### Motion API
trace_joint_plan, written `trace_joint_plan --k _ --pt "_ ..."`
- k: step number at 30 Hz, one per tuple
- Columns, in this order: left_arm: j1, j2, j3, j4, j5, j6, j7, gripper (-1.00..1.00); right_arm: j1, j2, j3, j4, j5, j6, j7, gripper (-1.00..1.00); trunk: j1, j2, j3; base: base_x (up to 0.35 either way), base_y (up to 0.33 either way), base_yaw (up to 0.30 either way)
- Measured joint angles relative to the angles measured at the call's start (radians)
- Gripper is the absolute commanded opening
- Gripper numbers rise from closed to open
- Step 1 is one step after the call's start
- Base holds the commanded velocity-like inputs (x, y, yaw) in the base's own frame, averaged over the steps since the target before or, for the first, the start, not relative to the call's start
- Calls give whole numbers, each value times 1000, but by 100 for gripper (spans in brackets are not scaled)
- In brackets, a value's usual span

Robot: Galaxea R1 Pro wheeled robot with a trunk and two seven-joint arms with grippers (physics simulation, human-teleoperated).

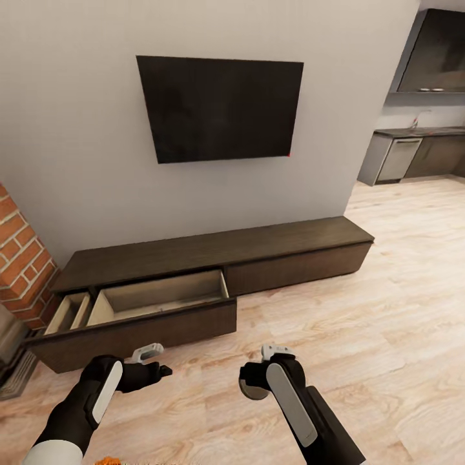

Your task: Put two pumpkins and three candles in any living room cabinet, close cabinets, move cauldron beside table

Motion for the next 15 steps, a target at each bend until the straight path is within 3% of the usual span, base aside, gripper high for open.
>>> trace_joint_plan --k 4,10,15 --pt "0 0 1 0 0 1 0 100 0 0 3 0 1 0 0 -100 -15 28 13 0 0 282" --pt "0 1 -1 -1 1 1 -1 100 0 0 5 0 1 1 0 -100 -15 28 13 0 0 283" --pt "0 1 -1 -1 1 -4 -1 100 0 0 33 1 -1 -1 -1 -100 -15 28 13 107 -14 283"
